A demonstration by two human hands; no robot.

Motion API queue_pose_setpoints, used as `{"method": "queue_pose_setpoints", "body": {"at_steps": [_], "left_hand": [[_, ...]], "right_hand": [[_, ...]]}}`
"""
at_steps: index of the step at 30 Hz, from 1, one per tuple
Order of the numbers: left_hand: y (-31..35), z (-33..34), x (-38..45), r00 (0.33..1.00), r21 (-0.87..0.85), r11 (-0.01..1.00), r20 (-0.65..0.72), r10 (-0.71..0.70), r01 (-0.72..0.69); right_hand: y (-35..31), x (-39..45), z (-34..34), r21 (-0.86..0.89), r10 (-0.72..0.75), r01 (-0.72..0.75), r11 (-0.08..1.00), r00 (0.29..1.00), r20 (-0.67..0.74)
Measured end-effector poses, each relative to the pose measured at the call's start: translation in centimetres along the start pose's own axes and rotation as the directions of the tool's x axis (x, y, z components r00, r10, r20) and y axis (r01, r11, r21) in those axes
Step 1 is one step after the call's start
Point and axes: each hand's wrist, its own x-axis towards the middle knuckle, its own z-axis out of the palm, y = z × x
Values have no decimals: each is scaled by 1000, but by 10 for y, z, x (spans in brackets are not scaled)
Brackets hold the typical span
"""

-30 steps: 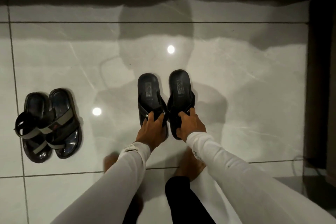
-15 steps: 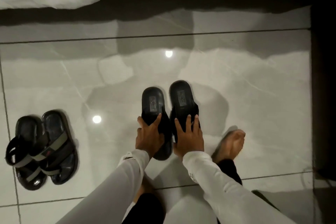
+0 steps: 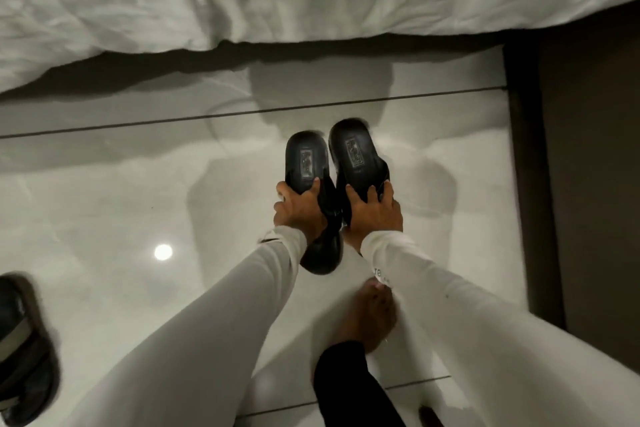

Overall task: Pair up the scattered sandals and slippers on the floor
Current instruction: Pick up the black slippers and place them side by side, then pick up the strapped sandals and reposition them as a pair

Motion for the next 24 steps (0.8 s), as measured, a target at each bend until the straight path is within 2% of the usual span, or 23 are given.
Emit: {"method": "queue_pose_setpoints", "body": {"at_steps": [4,7,12,17,20,24], "left_hand": [[33,-9,11,1000,32,999,15,-1,0],[34,-11,11,999,-13,1000,32,13,-12],[-8,-10,-27,996,-41,996,-12,83,-83],[-118,-21,-105,981,197,976,-146,128,-98],[-201,-35,-155,987,233,971,-139,82,-48],[-329,-65,-215,985,223,971,-162,-50,86]], "right_hand": [[23,16,-18,-25,31,-30,999,999,28],[27,13,-21,-33,50,-49,998,998,38],[9,-29,-18,-54,30,-29,998,999,17],[-56,-93,1,-145,-24,35,989,997,77],[-112,-134,17,-186,-69,90,978,991,114],[-216,-176,41,-201,-158,192,961,972,172]]}}
